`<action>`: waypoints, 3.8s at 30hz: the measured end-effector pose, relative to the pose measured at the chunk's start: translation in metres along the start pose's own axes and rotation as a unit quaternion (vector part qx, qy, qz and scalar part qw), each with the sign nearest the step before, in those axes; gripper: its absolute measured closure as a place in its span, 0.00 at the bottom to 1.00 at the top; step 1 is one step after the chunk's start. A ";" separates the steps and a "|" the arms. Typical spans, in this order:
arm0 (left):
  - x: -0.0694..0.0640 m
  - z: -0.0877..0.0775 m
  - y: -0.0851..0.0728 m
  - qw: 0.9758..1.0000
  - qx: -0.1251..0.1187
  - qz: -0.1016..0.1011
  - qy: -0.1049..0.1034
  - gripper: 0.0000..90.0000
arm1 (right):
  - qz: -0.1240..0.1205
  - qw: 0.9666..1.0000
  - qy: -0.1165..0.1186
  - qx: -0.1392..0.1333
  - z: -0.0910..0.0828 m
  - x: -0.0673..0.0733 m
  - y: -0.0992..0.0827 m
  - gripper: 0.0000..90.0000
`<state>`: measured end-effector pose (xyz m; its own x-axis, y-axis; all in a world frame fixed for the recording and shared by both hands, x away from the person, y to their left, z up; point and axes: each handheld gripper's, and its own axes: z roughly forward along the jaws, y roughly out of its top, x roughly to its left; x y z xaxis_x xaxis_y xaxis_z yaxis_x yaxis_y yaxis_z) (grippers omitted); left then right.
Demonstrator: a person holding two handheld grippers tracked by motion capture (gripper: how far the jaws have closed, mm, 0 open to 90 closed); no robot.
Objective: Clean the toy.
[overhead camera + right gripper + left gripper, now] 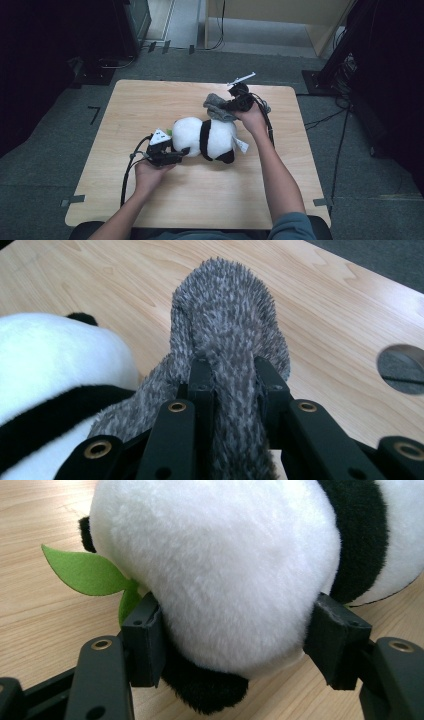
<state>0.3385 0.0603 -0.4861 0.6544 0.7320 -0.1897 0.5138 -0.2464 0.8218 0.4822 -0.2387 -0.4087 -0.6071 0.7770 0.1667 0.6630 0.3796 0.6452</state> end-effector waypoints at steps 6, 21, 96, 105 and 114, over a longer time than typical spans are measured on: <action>0.000 0.000 0.000 1.000 0.001 0.000 0.000 0.37 | 0.006 1.000 -0.008 -0.004 -0.008 -0.009 -0.010 0.83; 0.002 0.000 0.000 1.000 0.002 -0.001 -0.004 0.37 | -0.001 0.999 -0.015 -0.045 -0.039 -0.005 -0.015 0.83; 0.003 0.018 0.005 1.000 -0.001 -0.006 -0.010 0.11 | -0.065 0.994 0.076 -0.045 0.019 0.101 0.000 0.83; 0.003 0.016 0.003 1.000 0.004 -0.011 -0.013 0.16 | -0.063 0.994 0.067 -0.051 0.001 0.093 -0.002 0.82; 0.003 0.016 0.002 1.000 0.001 -0.013 -0.010 0.16 | -0.051 0.996 0.046 -0.057 -0.019 0.073 -0.010 0.82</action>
<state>0.3500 0.0517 -0.4935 0.6525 0.7247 -0.2214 0.5312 -0.2291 0.8157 0.4234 -0.1956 -0.3884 -0.7091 0.6867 0.1605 0.5454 0.3899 0.7420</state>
